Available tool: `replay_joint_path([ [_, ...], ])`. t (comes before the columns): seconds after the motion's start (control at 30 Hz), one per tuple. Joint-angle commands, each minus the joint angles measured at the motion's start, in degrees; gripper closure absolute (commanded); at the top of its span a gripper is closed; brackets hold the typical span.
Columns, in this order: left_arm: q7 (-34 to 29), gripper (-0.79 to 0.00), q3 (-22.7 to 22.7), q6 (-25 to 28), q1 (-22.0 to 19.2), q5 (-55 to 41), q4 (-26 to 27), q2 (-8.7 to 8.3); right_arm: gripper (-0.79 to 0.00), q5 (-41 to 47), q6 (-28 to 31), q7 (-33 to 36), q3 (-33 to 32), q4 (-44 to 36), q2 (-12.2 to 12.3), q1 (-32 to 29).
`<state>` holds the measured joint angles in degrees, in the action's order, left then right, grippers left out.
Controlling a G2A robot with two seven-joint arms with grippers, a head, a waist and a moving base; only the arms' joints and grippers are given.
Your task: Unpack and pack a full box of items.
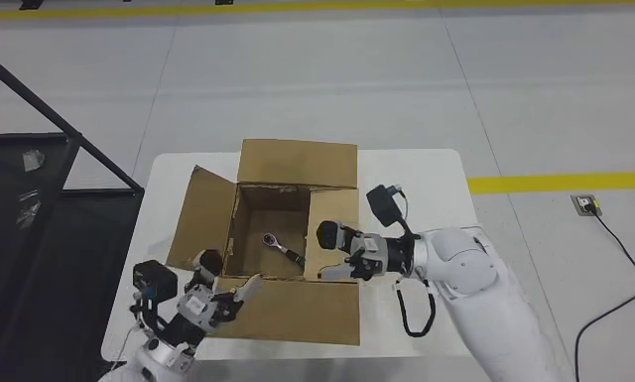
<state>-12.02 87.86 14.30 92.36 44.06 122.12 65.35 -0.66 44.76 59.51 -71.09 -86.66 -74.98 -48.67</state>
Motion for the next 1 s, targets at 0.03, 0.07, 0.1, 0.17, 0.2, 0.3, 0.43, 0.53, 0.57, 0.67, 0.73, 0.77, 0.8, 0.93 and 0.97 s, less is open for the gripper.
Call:
replay_joint_path([
  [0.03, -5.47, -0.785, -2.35, -0.3, -3.99, -5.19, -2.02, 0.11, -0.785, -0.04, -0.72, 0.47, -1.82, -1.26, 0.54, -1.63],
  [0.07, -5.47, -0.785, -2.35, -0.3, -3.99, -5.19, -2.02, 0.11, -0.785, -0.04, -0.72, 0.47, -1.82, -1.26, 0.54, -1.63],
  [0.1, -5.47, -0.785, -2.35, -0.3, -3.99, -5.19, -2.02, 0.11, -0.785, -0.04, -0.72, 0.47, -1.82, -1.26, 0.54, -1.63],
  [0.17, -5.47, -0.785, -2.35, -0.3, -3.99, -5.19, -2.02, 0.11, -0.785, -0.04, -0.72, 0.47, -1.82, -1.26, 0.54, -1.63],
  [0.2, -5.47, -0.785, -2.35, -0.3, -3.99, -5.19, -2.02, 0.11, -0.785, -0.04, -0.72, 0.47, -1.82, -1.26, 0.54, -1.63],
  [0.3, -5.7, -0.785, -2.45, -0.67, -3.95, -4.97, -2.23, 0.11, -0.785, 0.53, -1.0, -1.1, -2.04, -1.24, 0.55, -2.14],
  [0.43, -12.97, -0.785, -4.71, -2.45, -9.1, -11.32, -5.82, 0.26, -0.785, 6.08, 3.11, -3.43, -3.83, -0.42, 1.06, -3.15],
  [0.53, -21.44, -0.785, -7.24, -4.3, -16.56, -19.19, -11.13, 0.49, -0.785, 9.32, 4.27, -4.26, -5.48, -1.23, 1.95, -4.23],
  [0.57, -25.02, -0.785, -8.38, -4.11, -19.17, -22.85, -13.21, 0.59, -0.785, 10.26, 4.46, -4.44, -6.01, -1.73, 2.33, -4.78],
  [0.67, -33.14, -0.785, -10.97, -4.83, -27.06, -31.24, -20.82, 0.93, -0.785, 12.95, 4.75, -4.74, -7.63, -3.0, 3.62, -6.53],
  [0.73, -34.83, -0.785, -13.29, -5.46, -31.21, -31.42, -24.92, 1.23, -0.785, 14.29, 4.92, -4.9, -8.56, -3.71, 4.5, -7.66],
  [0.77, -36.16, -0.785, -14.7, -5.14, -32.88, -32.27, -26.87, 1.42, -0.785, 14.81, 4.98, -4.96, -8.89, -4.06, 4.92, -8.23],
  [0.8, -36.02, -0.785, -15.57, -5.46, -34.5, -32.62, -29.11, 1.62, -0.785, 15.41, 5.08, -5.06, -9.2, -4.37, 5.32, -8.74],
  [0.93, -34.96, -0.785, -19.72, -5.0, -38.71, -35.35, -36.41, 2.63, -0.785, 17.59, 4.87, -4.86, -9.67, -4.81, 6.75, -10.16],
  [0.97, -34.66, -0.785, -20.45, -4.68, -39.57, -35.58, -38.16, 2.82, -0.785, 17.69, 4.77, -4.75, -9.8, -4.79, 7.05, -10.37],
])
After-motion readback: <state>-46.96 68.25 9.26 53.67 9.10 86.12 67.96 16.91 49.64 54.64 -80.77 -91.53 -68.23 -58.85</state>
